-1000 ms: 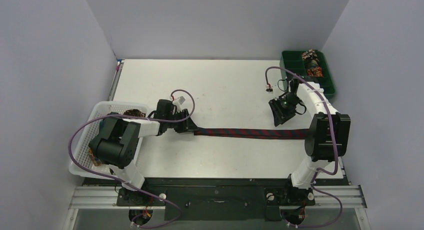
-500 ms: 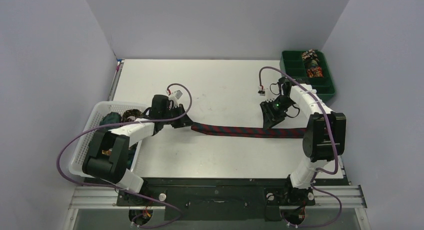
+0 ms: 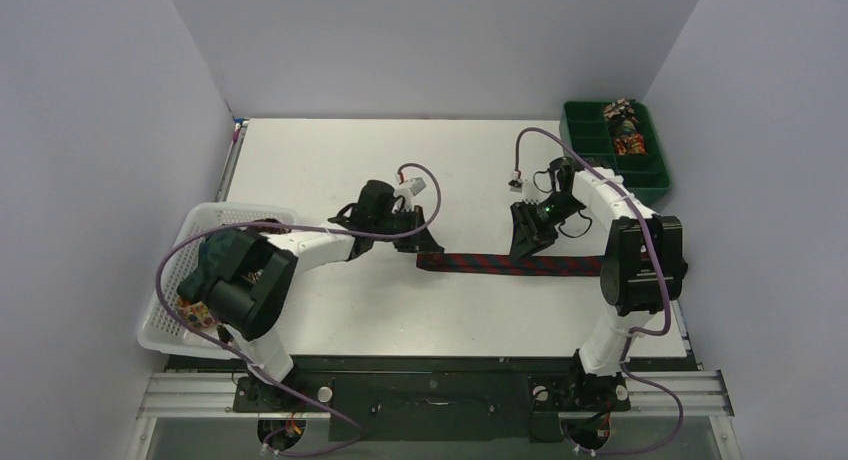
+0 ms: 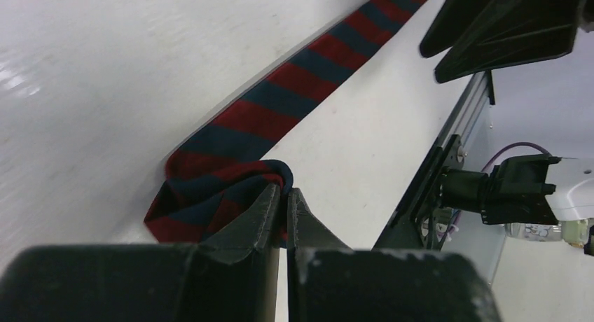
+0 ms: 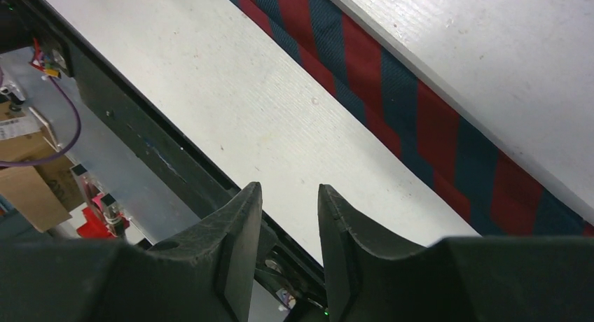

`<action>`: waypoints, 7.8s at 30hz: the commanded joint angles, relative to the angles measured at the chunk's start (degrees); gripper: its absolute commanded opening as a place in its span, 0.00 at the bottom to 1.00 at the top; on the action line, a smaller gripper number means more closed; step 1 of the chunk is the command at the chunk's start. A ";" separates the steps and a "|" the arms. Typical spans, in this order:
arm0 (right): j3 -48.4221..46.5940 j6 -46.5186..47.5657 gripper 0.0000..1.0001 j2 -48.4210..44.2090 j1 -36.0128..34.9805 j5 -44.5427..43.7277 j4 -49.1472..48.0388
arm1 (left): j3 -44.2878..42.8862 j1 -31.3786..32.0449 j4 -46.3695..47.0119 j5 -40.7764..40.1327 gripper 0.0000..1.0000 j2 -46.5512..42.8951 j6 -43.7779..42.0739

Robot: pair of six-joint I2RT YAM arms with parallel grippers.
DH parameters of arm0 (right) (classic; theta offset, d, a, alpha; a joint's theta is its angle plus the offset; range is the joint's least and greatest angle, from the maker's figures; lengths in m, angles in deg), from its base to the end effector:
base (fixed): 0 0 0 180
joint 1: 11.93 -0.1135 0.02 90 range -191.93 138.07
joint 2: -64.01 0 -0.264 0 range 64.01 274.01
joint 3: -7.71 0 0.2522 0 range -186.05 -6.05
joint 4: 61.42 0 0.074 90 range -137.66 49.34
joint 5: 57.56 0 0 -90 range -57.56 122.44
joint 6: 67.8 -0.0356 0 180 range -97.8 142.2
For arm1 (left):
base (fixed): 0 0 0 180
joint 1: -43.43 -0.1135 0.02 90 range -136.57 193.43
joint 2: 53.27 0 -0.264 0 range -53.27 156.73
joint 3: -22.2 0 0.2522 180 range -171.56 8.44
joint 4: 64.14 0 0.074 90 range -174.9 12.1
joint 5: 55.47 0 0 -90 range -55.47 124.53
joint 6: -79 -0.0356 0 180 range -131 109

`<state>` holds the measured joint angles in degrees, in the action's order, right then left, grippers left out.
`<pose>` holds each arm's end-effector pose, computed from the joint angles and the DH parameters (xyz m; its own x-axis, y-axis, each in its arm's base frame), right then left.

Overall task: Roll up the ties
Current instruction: Roll the tie at the center of the board.

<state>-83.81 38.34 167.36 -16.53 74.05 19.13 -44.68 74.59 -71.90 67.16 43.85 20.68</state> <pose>0.3207 0.0495 0.2181 -0.9476 -0.2848 -0.1445 -0.3080 0.6957 0.6489 0.2917 -0.1988 0.1844 -0.8681 0.0081 -0.4962 0.4036 0.5935 -0.6963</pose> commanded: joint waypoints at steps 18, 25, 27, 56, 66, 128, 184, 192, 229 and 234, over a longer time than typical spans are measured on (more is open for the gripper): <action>1.68 -8.91 0.37 4.67 -3.72 4.98 -10.89 | -8.90 4.19 23.22 3.51 0.34 22.18 19.88; 2.48 -16.58 0.37 6.67 -7.09 6.20 -19.46 | -8.06 3.65 24.46 4.59 0.25 22.90 20.79; 2.33 -19.45 0.37 7.01 -8.11 6.51 -22.09 | -7.57 3.64 24.49 4.75 0.23 22.72 20.59; 2.68 -18.09 0.00 11.96 -13.59 1.92 -24.31 | -0.51 3.30 2.46 1.19 0.94 1.56 -35.36; 2.66 -17.07 0.00 11.06 -14.28 4.37 -23.70 | -3.68 9.87 2.96 -6.40 0.95 8.11 -51.94; 1.94 -18.94 0.00 16.06 -14.56 -8.16 -24.16 | -0.74 6.21 9.32 4.35 0.33 3.74 -54.85; -0.82 -19.84 0.20 10.75 -11.55 7.35 -21.38 | -11.57 11.21 -4.34 4.18 0.15 18.84 -56.59; 0.35 -18.76 0.00 10.65 -10.92 7.16 -21.44 | -9.98 10.11 -0.97 4.43 0.47 16.53 -53.50; 0.24 -15.49 0.00 11.01 -9.69 4.33 -17.44 | -3.65 13.86 5.15 -4.09 0.15 12.74 -55.13; -0.08 -14.35 0.00 12.94 -10.52 -0.22 -17.50 | -3.52 13.84 5.06 -5.25 0.09 12.84 -53.54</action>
<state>-82.87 21.10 178.42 -27.11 81.24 1.09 -49.69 88.67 -61.23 62.02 58.71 -34.01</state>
